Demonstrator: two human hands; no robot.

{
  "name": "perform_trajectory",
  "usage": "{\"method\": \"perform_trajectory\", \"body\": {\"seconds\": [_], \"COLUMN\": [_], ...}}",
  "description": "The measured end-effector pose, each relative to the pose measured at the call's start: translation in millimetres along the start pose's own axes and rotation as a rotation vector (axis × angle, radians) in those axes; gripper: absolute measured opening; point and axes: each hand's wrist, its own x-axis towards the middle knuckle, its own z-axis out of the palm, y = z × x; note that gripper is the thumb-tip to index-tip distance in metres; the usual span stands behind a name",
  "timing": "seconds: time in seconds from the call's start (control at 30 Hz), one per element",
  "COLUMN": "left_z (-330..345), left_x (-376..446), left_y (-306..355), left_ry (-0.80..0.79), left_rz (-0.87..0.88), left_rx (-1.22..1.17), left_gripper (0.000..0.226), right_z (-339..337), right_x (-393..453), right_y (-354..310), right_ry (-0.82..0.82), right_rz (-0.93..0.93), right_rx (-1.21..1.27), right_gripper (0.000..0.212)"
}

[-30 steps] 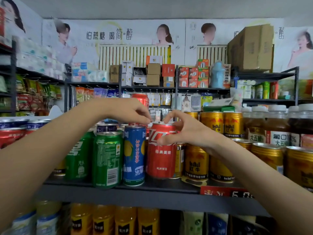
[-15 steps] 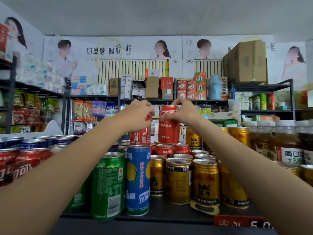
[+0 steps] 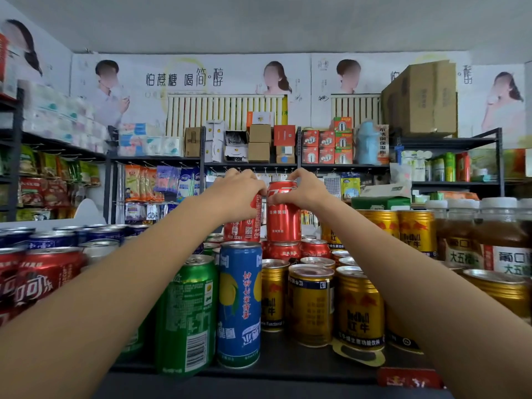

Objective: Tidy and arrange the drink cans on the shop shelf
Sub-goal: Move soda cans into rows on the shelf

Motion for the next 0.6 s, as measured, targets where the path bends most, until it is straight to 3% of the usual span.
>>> {"method": "perform_trajectory", "body": {"seconds": [0.4, 0.6], "left_z": [2.8, -5.7], "left_x": [-4.7, -23.9], "left_y": [1.6, -2.9], "left_ry": [0.027, 0.061], "left_rz": [-0.011, -0.016], "left_rx": [-0.019, -0.07], "left_gripper": [0.044, 0.041], "right_z": [0.9, -1.1], "right_x": [-9.8, -16.1], "right_y": [6.5, 11.1], "right_ry": [-0.016, -0.07], "right_rz": [-0.044, -0.028], "right_rx": [0.002, 0.056], "right_gripper": [0.059, 0.075]}}
